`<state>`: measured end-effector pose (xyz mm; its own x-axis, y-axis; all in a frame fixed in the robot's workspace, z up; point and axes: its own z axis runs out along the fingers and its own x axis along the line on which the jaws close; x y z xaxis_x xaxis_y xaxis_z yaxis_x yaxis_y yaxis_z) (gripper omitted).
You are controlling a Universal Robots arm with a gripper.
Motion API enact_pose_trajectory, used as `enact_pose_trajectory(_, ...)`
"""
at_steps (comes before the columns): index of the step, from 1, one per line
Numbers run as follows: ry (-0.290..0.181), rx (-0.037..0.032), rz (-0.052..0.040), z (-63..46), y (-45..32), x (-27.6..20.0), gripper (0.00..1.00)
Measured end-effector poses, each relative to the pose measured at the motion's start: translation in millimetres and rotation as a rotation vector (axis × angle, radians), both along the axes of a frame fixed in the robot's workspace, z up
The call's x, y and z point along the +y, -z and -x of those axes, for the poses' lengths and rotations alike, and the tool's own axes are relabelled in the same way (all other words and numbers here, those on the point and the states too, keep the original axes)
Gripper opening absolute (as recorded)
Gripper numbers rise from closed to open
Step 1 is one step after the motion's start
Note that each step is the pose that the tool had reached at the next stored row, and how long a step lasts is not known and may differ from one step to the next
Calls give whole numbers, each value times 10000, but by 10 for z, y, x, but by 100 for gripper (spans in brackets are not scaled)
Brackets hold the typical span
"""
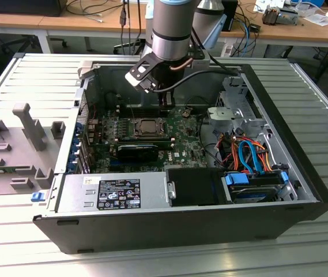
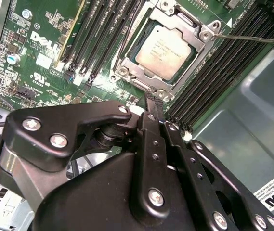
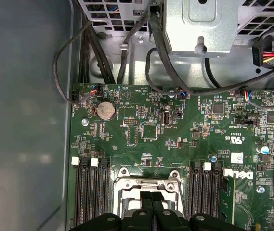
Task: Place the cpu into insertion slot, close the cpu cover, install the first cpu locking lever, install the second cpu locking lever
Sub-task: 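Install the first cpu locking lever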
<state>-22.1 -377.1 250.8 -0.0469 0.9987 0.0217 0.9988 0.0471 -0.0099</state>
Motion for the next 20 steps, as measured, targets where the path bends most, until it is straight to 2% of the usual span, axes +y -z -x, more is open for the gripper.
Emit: enact_pose_trajectory(20,-1,0,0,52,11,0,11)
